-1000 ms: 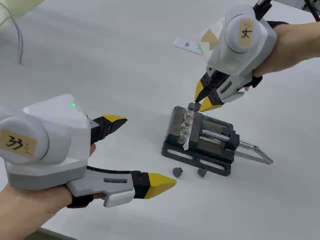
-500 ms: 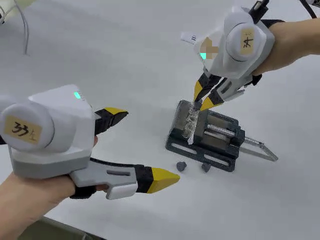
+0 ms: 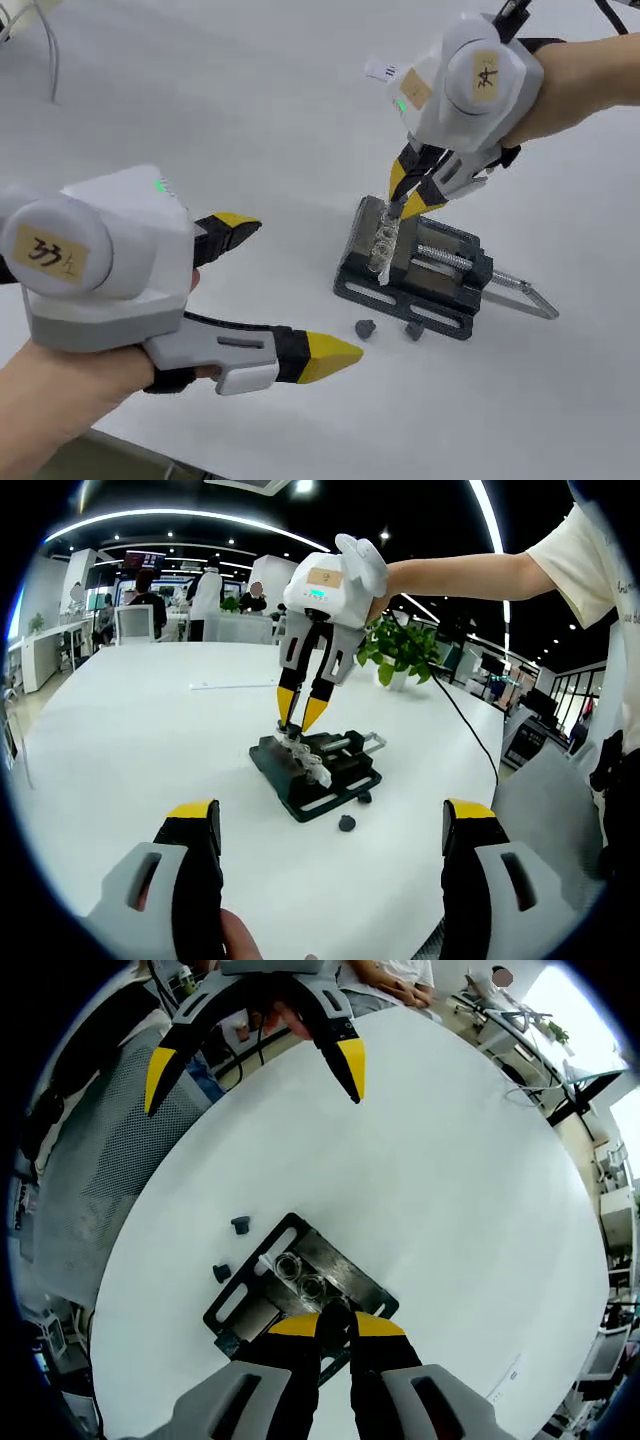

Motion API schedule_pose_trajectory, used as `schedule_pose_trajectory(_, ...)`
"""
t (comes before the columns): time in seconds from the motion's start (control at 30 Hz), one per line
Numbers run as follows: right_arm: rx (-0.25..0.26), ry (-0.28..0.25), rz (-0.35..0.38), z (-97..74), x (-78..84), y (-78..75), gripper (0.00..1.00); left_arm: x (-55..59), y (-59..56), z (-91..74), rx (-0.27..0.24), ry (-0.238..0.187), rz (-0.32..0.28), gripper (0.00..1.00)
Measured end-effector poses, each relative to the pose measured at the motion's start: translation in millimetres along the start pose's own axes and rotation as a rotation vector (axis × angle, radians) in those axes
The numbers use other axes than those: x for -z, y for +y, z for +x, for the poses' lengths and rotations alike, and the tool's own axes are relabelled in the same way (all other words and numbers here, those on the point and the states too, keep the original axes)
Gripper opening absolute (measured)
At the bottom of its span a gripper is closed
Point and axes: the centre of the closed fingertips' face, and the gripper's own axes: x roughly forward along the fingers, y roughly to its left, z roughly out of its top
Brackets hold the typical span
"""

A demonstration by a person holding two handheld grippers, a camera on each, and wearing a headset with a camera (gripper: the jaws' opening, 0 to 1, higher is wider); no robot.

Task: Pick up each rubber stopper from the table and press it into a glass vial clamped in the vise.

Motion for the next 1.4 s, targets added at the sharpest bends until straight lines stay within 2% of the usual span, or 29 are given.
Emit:
schedule_pose_trajectory(0.3,-0.014,0.013,0.034,1.6,-0.7,-0.3,0.05,0.2,-3.1,1.6,0.007,-0.001,-0.003,0.89)
schedule_pose_trajectory(0.43,-0.019,0.027,0.071,3.0,-1.7,-0.9,0.05,1.6,-3.9,2.2,0.01,0.003,-0.003,0.89)
schedule_pose_trajectory(0.6,-0.016,0.015,0.178,3.8,-0.2,-1.8,0.04,1.7,-6.6,4.4,0.02,0.004,-0.003,0.88)
schedule_pose_trajectory(0.9,-0.015,0.015,0.288,4.9,-1.6,0.3,0.04,1.2,-9.2,7.9,0.036,0.003,0.001,0.88)
schedule_pose_trajectory(1.03,-0.024,0.011,0.379,4.7,-3.2,1.7,0.04,0.9,-12.3,9.4,0.042,0.004,0.001,0.87)
schedule_pose_trajectory(1.17,-0.017,0.026,0.398,4.1,-4.2,4.7,0.04,1.2,-14.5,11.1,0.048,0.006,0.0,0.87)
schedule_pose_trajectory(1.4,-0.005,0.018,0.362,2.8,-6.3,5.0,0.05,-1.4,-12.9,9.2,0.044,0.002,0.001,0.86)
